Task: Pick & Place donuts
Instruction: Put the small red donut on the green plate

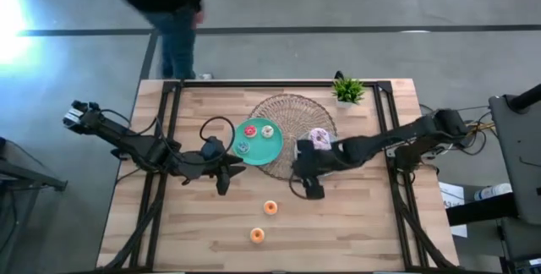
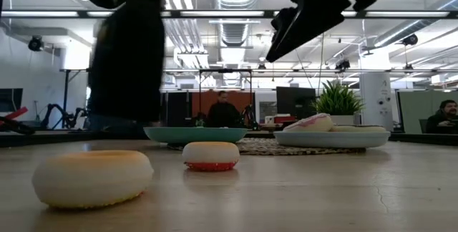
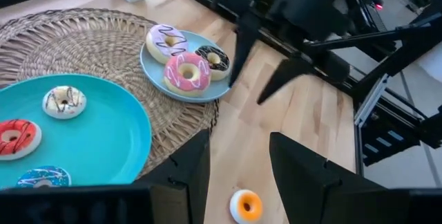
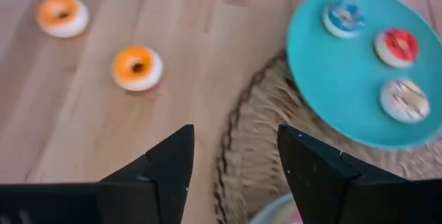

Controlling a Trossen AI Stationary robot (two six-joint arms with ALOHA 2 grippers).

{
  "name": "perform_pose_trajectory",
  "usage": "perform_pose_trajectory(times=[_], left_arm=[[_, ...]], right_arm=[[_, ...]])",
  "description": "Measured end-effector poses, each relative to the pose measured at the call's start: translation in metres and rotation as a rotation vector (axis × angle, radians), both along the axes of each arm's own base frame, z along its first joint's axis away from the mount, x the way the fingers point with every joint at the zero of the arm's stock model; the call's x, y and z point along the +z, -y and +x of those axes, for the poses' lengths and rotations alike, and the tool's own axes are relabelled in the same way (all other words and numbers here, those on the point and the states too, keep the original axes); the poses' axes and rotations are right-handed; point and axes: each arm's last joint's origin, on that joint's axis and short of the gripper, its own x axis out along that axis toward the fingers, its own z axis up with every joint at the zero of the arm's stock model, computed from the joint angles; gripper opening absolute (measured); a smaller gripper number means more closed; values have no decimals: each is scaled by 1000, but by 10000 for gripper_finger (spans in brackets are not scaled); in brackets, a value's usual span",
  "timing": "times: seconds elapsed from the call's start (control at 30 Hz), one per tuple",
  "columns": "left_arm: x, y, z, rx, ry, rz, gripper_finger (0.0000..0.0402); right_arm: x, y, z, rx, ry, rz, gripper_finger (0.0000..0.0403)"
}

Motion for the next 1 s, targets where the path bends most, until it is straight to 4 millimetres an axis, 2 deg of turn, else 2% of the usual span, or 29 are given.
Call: perform_pose_trajectory(times=[0.27, 0.6, 0.8, 1.0], left_arm=[[-1, 1, 0, 7, -5, -96, 124], [-2, 1, -1, 22, -12, -124, 124], [-3, 3, -3, -7, -28, -79, 124], [-4, 4, -5, -73, -54, -54, 124]], right_arm=[[-15, -43, 4, 121, 8, -8, 201], [-51, -92, 37, 191, -39, -2, 201], [-56, -108, 61, 149, -34, 39, 192], [-72, -117, 87, 72, -59, 12, 177]])
